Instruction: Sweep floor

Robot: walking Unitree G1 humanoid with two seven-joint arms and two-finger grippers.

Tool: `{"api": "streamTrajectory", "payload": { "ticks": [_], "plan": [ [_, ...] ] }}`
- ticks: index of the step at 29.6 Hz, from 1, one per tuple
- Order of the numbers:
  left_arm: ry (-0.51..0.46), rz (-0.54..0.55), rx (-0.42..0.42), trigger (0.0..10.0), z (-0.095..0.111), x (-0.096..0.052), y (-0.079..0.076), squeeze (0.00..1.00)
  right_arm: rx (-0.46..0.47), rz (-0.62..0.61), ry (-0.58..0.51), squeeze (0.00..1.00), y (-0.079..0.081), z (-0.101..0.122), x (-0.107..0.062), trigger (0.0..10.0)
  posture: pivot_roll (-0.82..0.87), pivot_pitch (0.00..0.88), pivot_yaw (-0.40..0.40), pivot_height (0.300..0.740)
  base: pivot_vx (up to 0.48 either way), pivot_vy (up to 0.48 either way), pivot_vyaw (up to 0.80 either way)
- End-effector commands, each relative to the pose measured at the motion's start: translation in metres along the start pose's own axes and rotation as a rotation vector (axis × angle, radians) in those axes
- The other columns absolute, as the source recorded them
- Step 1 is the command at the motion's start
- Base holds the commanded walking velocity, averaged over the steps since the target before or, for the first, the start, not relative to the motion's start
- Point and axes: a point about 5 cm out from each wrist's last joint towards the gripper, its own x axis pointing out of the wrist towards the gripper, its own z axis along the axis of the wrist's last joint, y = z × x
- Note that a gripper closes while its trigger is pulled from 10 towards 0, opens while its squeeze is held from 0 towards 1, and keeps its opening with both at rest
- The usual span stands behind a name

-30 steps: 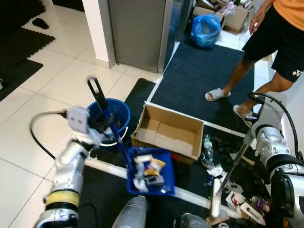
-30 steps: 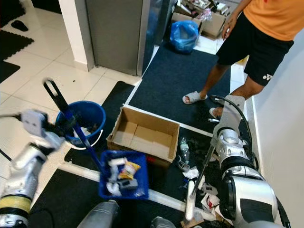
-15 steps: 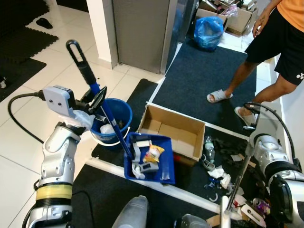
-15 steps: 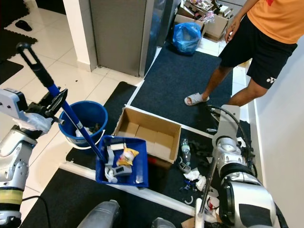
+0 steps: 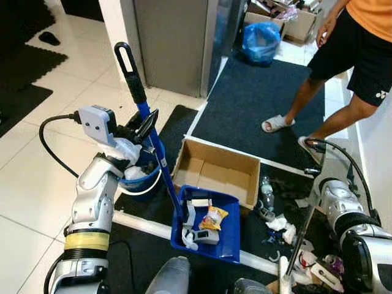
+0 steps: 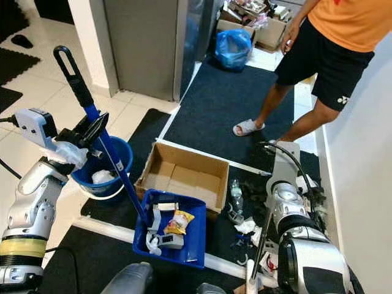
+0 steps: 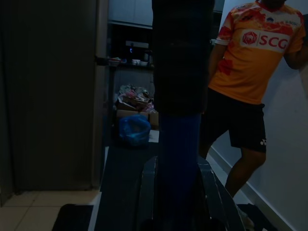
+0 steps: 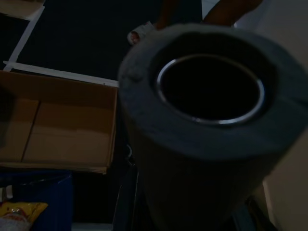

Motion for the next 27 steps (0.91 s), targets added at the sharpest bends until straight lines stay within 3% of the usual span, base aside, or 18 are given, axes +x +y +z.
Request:
{"api": "streamTrajectory", "payload": {
  "ticks": [1, 27],
  "plan": [
    [-0.042, -0.025, -0.006, 10.0, 0.0076, 0.0087, -0.0056, 0.0, -0.014, -0.012, 0.016, 0.0, -0.0043, -0.0036, -0.0004, 10.0, 0.28, 0.013, -0.071, 0.74, 0.371, 0.0, 0.0],
    [-0.034, -0.041, -0.034, 10.0, 0.0037, 0.0121, -0.0099, 0.0, -0.004, -0.013, 0.02, 0.0, -0.003, -0.0073, -0.0014, 10.0, 0.27, 0.011, -0.058, 0.74, 0.426, 0.0, 0.0]
  ]
}}
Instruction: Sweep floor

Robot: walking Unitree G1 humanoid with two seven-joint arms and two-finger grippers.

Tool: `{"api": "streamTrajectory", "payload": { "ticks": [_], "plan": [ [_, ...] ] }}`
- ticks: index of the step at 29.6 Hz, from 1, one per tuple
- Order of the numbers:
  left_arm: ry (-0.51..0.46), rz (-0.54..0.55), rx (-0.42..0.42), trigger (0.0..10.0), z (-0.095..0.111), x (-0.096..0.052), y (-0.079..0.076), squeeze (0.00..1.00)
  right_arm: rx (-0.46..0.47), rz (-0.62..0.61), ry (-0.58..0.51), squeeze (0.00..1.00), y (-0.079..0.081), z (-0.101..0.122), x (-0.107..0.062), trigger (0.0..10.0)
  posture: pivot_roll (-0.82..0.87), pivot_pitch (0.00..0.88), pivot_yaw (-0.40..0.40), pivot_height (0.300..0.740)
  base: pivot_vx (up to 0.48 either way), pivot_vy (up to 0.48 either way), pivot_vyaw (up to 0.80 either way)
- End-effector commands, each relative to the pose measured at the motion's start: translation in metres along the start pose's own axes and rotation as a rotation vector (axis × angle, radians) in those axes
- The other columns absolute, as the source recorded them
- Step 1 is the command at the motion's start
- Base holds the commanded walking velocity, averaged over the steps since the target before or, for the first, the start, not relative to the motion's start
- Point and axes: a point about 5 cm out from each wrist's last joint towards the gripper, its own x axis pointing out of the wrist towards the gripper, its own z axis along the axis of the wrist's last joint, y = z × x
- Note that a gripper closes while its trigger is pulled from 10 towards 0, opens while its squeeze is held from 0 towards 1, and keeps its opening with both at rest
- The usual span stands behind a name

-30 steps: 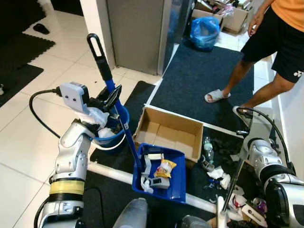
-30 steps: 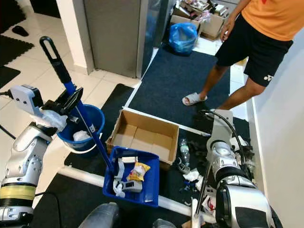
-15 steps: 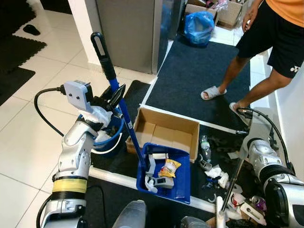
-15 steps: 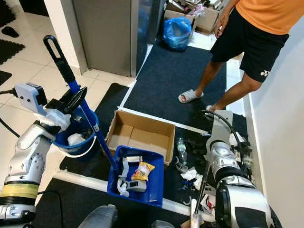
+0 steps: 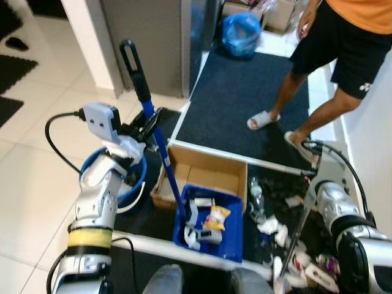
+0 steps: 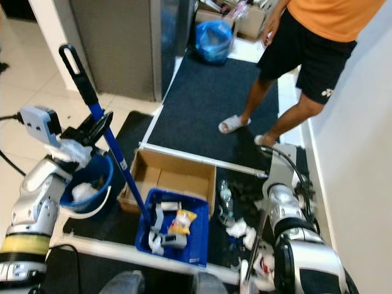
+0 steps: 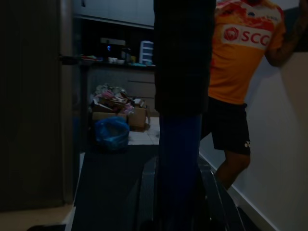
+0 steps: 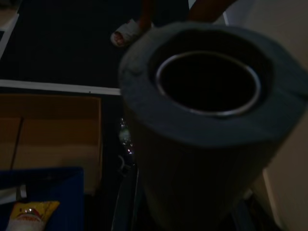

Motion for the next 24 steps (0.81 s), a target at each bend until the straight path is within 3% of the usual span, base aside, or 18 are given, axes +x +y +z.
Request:
{"api": "streamTrajectory", "payload": {
  "ticks": [1, 17, 24],
  "plan": [
    [-0.032, -0.011, -0.011, 10.0, 0.004, 0.002, -0.003, 0.0, -0.007, -0.01, -0.002, 0.0, -0.002, 0.002, 0.0, 10.0, 0.27, 0.011, -0.058, 0.74, 0.439, 0.0, 0.0],
    [-0.029, -0.009, -0.009, 10.0, 0.005, 0.002, -0.002, 0.0, -0.009, -0.007, 0.002, 0.0, -0.001, 0.0, 0.0, 10.0, 0.28, 0.012, -0.055, 0.74, 0.438, 0.0, 0.0],
    [-0.028, 0.068, 0.01, 10.0, 0.005, 0.0, 0.01, 0.0, -0.015, 0.001, -0.001, 0.0, 0.0, 0.002, 0.0, 10.0, 0.28, 0.01, -0.061, 0.74, 0.355, 0.0, 0.0]
  ]
}}
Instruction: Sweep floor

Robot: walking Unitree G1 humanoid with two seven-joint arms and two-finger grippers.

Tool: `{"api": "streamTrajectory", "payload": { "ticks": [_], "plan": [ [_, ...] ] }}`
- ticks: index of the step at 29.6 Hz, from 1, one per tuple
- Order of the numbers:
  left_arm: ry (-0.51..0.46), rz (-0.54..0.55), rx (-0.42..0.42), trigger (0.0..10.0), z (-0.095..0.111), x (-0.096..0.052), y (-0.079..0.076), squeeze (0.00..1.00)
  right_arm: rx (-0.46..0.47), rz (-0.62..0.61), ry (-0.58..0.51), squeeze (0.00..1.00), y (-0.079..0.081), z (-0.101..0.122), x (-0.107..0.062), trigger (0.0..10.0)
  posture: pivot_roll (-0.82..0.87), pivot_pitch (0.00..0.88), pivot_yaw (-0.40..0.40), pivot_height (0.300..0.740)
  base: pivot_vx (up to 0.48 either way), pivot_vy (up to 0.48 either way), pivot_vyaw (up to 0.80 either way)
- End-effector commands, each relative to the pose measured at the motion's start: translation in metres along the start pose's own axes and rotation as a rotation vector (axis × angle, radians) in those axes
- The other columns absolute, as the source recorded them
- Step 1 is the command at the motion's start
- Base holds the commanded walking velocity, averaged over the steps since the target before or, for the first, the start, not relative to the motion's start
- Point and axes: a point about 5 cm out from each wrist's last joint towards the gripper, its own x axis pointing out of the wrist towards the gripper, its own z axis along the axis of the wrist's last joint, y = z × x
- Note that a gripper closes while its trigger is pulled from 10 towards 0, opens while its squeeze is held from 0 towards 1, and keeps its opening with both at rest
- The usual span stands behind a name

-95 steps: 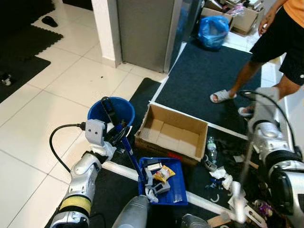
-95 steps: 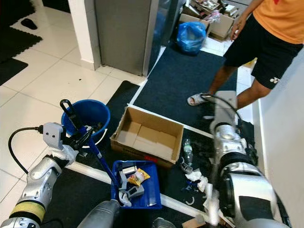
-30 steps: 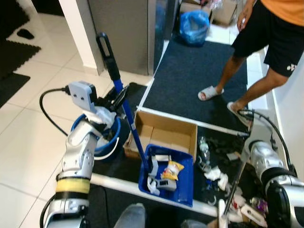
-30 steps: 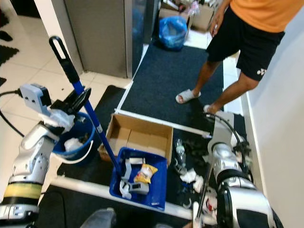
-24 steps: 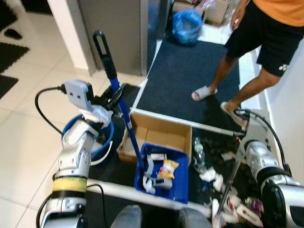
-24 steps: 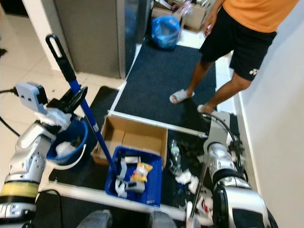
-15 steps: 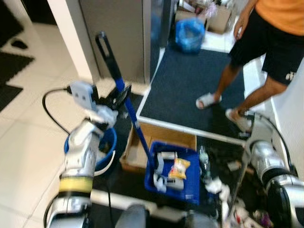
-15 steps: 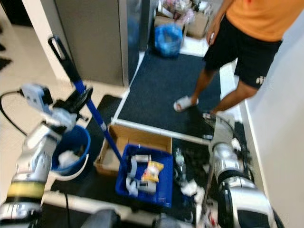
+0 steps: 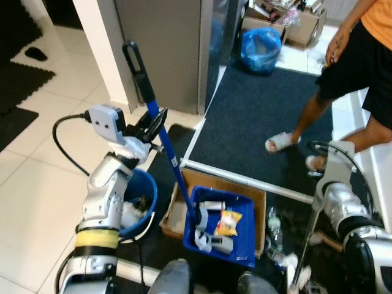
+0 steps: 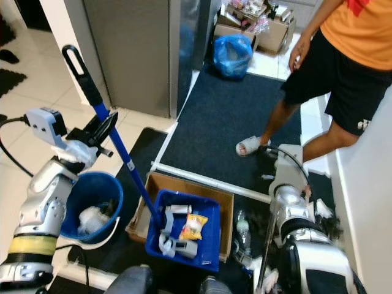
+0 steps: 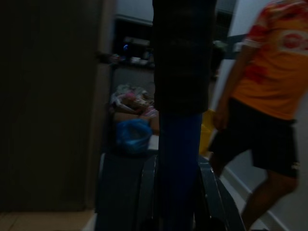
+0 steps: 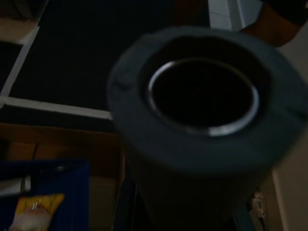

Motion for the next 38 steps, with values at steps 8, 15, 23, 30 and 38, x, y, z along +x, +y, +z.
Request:
{"api": "streamTrajectory", "payload": {
  "ticks": [8, 15, 23, 30, 38],
  "plan": [
    [-0.001, 0.053, 0.124, 10.0, 0.008, 0.011, 0.008, 0.0, -0.005, -0.011, -0.009, 0.0, -0.003, 0.002, 0.0, 10.0, 0.27, 0.012, -0.056, 0.74, 0.0, 0.0, 0.0],
    [0.003, 0.132, 0.222, 10.0, 0.016, 0.022, 0.024, 0.0, -0.001, -0.008, -0.002, 0.0, -0.002, -0.002, -0.001, 10.0, 0.27, 0.024, -0.053, 0.74, 0.0, 0.0, 0.0],
    [-0.006, 0.152, 0.281, 10.0, 0.021, 0.035, 0.028, 0.0, -0.002, -0.004, -0.002, 0.0, -0.002, -0.007, -0.002, 10.0, 0.25, 0.059, -0.043, 0.74, 0.0, 0.0, 0.0],
    [-0.02, 0.18, 0.336, 10.0, 0.027, 0.051, 0.034, 0.0, -0.008, -0.002, -0.005, 0.0, -0.006, -0.019, -0.006, 10.0, 0.22, 0.126, -0.03, 0.74, 0.0, 0.0, 0.0],
    [-0.046, 0.138, 0.447, 10.0, 0.044, 0.075, 0.029, 0.0, -0.004, -0.006, -0.031, 0.0, -0.013, -0.031, -0.012, 10.0, 0.17, 0.203, -0.006, 0.74, 0.0, 0.0, 0.0]
  ]
}}
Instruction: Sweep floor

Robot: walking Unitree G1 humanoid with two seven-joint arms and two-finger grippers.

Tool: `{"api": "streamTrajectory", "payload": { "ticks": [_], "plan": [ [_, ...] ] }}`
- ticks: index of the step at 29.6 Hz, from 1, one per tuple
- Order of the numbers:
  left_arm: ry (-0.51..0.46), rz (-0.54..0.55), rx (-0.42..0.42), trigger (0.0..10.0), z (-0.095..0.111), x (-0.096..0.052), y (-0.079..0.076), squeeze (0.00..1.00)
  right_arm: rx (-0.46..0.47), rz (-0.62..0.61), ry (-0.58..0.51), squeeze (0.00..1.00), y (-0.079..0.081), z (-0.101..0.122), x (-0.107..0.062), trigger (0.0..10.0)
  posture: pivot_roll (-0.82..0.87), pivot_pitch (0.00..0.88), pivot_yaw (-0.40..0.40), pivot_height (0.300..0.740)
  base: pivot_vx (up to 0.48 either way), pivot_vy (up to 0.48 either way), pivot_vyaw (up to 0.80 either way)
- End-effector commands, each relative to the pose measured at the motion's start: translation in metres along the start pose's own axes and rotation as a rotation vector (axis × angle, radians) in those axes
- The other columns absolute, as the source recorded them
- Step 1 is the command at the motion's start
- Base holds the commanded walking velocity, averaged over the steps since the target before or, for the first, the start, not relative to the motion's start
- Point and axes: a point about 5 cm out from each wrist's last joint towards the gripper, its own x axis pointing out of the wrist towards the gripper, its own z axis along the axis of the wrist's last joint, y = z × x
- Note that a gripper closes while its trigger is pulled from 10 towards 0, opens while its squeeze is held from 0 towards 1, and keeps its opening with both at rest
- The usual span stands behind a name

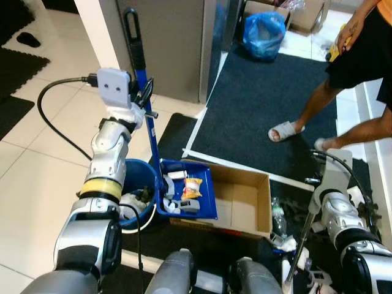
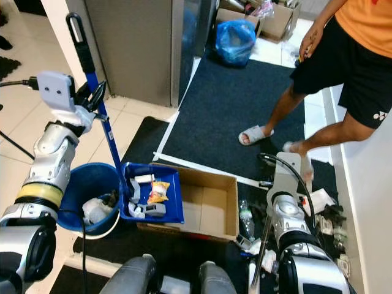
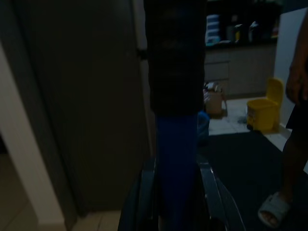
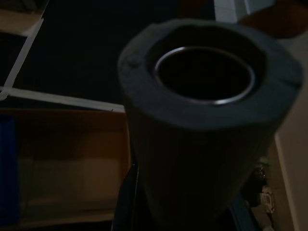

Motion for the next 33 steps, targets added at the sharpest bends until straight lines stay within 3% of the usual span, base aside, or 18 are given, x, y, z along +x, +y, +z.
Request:
{"api": "streamTrajectory", "payload": {
  "ticks": [1, 3, 7, 11, 15, 23, 27, 33],
  "plan": [
    [-0.049, -0.008, 0.101, 10.0, 0.017, 0.007, 0.007, 0.0, -0.005, -0.009, 0.073, 0.0, -0.005, -0.022, -0.007, 10.0, 0.17, 0.203, -0.006, 0.74, 0.0, 0.0, 0.0],
    [-0.062, -0.027, 0.176, 10.0, 0.024, 0.019, 0.003, 0.0, 0.012, -0.007, 0.045, 0.0, -0.004, -0.023, -0.009, 10.0, 0.16, 0.217, 0.003, 0.74, 0.0, 0.0, 0.0],
    [-0.075, -0.035, 0.207, 10.0, 0.029, 0.024, -0.001, 0.0, 0.015, -0.006, 0.034, 0.0, -0.004, -0.024, -0.01, 10.0, 0.15, 0.217, 0.007, 0.74, 0.0, 0.0, 0.0],
    [-0.124, -0.086, 0.252, 10.0, 0.041, 0.036, -0.016, 0.0, 0.024, -0.002, 0.013, 0.0, -0.003, -0.023, -0.011, 10.0, 0.14, 0.216, 0.013, 0.74, 0.0, 0.0, 0.0],
    [-0.199, -0.183, 0.285, 10.0, 0.052, 0.047, -0.045, 0.0, 0.031, -0.003, -0.015, 0.0, -0.003, -0.019, -0.012, 10.0, 0.14, 0.216, 0.016, 0.74, 0.0, 0.0, 0.0],
    [-0.265, -0.26, 0.264, 10.0, 0.058, 0.052, -0.072, 0.0, 0.035, 0.001, -0.04, 0.0, -0.003, -0.016, -0.012, 10.0, 0.13, 0.212, 0.023, 0.74, 0.0, 0.0, 0.0],
    [-0.349, -0.336, 0.248, 10.0, 0.067, 0.056, -0.102, 0.0, 0.042, 0.001, -0.052, 0.0, -0.002, -0.017, -0.014, 10.0, 0.12, 0.207, 0.032, 0.74, 0.0, 0.0, 0.0],
    [-0.384, -0.381, 0.294, 10.0, 0.071, 0.055, -0.113, 0.0, 0.052, 0.0, -0.059, 0.0, -0.002, -0.017, -0.015, 10.0, 0.12, 0.209, 0.037, 0.74, 0.0, 0.0, 0.0]
  ]
}}
